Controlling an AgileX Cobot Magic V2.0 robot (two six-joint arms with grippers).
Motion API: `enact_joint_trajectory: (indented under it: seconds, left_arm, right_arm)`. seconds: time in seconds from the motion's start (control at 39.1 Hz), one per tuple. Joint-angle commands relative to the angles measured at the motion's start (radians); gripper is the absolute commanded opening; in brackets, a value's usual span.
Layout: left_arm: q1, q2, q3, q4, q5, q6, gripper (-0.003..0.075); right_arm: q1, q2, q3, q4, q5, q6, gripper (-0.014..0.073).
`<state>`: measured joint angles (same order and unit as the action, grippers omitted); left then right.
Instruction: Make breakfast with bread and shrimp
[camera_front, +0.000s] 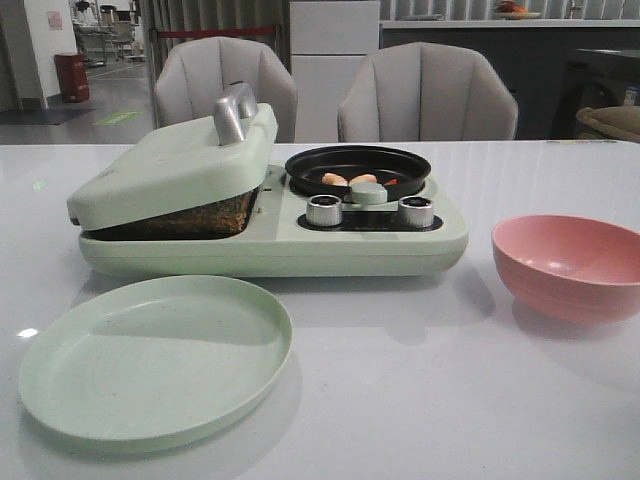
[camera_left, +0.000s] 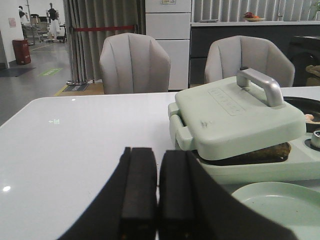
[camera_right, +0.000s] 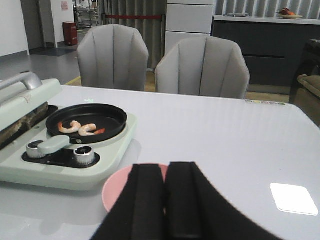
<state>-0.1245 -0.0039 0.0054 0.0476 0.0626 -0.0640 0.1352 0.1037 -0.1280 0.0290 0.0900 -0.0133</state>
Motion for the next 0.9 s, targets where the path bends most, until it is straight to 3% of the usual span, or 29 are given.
enact_joint_trajectory:
  seconds: [0.0,0.23,0.41,0.87]
  left_arm:
    - [0.001,-0.016,0.021,-0.010,-0.081,-0.013,0.0114]
    - [0.001,-0.016,0.021,-0.010,-0.081,-0.013,0.0114]
    - [0.001,-0.016,0.021,-0.010,-0.081,-0.013,0.0114]
    - [0.001,-0.016,0.021,-0.010,-0.081,-0.013,0.0114]
  right_arm:
    - [-0.016,-0.025,0.010,-0.029,-0.090,0.013,0.0135]
    - [-0.043,-0.138,0.079,-0.029,-0.090,0.020,0.0135]
    - [-0.043,-0.135,0.141,-0.029,-0.183,0.021,0.0135]
    - [-0.043,-0.135,0.138,-0.029,-0.167,0.020,0.0135]
